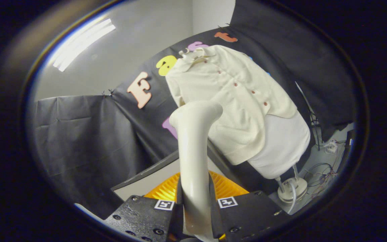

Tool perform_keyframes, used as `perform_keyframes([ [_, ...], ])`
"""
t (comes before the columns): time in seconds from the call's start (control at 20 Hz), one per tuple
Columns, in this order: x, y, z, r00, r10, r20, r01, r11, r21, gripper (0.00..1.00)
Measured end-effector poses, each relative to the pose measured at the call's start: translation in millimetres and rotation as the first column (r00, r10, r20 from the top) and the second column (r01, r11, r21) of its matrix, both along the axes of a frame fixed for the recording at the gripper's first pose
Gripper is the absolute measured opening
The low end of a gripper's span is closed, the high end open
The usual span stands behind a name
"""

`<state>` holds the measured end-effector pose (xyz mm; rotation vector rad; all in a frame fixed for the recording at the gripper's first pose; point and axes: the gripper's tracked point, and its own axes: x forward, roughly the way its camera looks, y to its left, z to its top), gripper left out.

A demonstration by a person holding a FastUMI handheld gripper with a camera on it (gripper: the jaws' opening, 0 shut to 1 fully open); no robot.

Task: Iron the clothes twice with a garment steamer, once on the left side and once on the right side.

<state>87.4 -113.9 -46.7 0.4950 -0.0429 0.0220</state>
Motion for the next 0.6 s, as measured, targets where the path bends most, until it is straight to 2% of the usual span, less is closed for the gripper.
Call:
perform_keyframes([
  [0.1,-4.7,42.5,18.7,1.000,0.021,0.020,-0.020,0.998,-0.067,0.33],
  [0.2,-12.2,82.5,25.2,0.998,0.055,-0.011,-0.056,0.989,-0.137,0.33],
  [0.35,-27.1,122.1,34.7,0.998,0.054,-0.037,-0.062,0.959,-0.276,0.32],
  [0.6,-45.9,172.2,63.2,0.995,0.097,-0.030,-0.102,0.961,-0.258,0.33],
])
